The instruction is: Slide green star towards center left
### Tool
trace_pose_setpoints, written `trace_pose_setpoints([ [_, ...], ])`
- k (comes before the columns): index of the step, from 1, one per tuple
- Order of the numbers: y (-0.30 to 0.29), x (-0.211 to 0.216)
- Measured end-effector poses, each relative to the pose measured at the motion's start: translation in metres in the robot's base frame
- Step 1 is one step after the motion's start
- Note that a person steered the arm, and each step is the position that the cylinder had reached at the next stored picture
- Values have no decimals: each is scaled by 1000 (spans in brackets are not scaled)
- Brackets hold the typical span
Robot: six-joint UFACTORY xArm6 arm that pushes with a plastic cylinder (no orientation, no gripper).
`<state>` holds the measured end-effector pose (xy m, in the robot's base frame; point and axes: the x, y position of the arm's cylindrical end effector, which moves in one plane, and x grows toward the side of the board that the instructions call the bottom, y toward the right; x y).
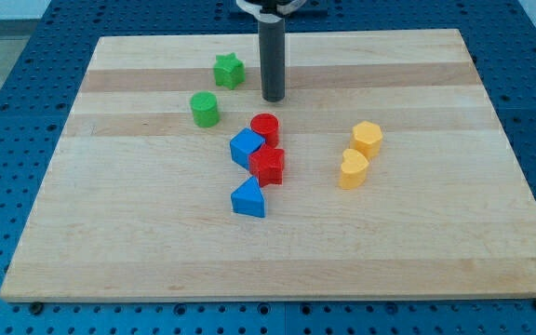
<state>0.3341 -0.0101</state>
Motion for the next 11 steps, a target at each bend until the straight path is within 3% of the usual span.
trace_pose_setpoints([
  [4,-21,-66],
  [5,-39,-66],
  [8,-105,-48],
  [11,-180,1],
])
